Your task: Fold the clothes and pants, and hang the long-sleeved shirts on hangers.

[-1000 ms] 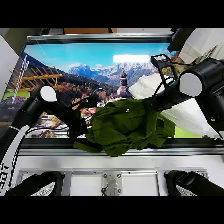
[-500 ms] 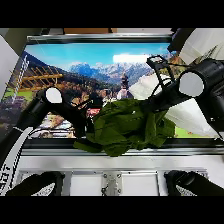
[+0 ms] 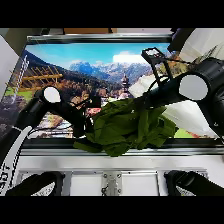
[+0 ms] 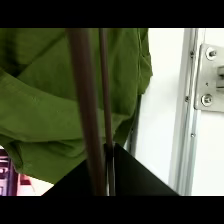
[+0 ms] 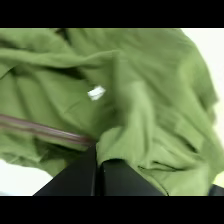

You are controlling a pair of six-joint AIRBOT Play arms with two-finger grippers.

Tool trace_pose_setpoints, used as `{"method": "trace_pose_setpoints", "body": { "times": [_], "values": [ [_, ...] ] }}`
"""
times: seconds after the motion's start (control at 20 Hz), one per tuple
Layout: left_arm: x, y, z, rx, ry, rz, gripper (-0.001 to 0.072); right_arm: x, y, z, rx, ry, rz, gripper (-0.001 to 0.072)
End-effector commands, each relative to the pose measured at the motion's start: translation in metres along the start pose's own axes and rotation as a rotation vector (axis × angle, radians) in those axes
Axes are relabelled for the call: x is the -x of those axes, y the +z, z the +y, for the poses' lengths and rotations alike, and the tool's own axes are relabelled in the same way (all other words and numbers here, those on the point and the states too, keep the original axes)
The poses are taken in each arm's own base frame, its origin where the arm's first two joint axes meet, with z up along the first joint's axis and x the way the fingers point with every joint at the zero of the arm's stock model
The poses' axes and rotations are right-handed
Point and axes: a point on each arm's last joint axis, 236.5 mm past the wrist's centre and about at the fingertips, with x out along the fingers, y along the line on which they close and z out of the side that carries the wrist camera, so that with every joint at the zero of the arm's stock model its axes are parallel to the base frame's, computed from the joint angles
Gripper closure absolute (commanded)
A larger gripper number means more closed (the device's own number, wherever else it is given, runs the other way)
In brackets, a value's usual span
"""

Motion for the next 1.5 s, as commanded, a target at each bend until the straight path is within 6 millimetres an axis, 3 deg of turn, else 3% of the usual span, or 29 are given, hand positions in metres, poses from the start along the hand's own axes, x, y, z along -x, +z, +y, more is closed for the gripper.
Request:
{"method": "trace_pose_setpoints", "body": {
  "times": [0.0, 0.3, 0.6, 0.85, 1.1, 1.45],
  "values": [
    [0.008, -0.015, -0.008, 0.058, -0.054, 0.019, 0.0696, 0.005, 0.003, -0.025, -0.052, -0.105, -0.025, 0.0701],
    [0.021, -0.008, -0.024, 0.000, -0.015, 0.006, 0.0695, 0.009, 0.008, -0.050, -0.088, -0.213, -0.051, 0.0701],
    [0.024, -0.008, -0.030, -0.009, -0.021, 0.009, 0.0695, 0.010, 0.012, -0.050, -0.086, -0.209, -0.068, 0.0700],
    [0.010, -0.001, -0.013, 0.026, -0.034, -0.021, 0.0695, 0.008, 0.019, -0.003, -0.031, -0.048, -0.105, 0.0701],
    [0.005, 0.010, 0.005, 0.043, 0.007, -0.070, 0.0695, 0.010, 0.009, 0.037, 0.044, 0.033, -0.093, 0.0700],
    [0.001, 0.019, -0.003, 0.020, -0.013, -0.080, 0.0694, 0.011, 0.012, 0.080, 0.122, 0.107, -0.143, 0.0701]
  ]
}}
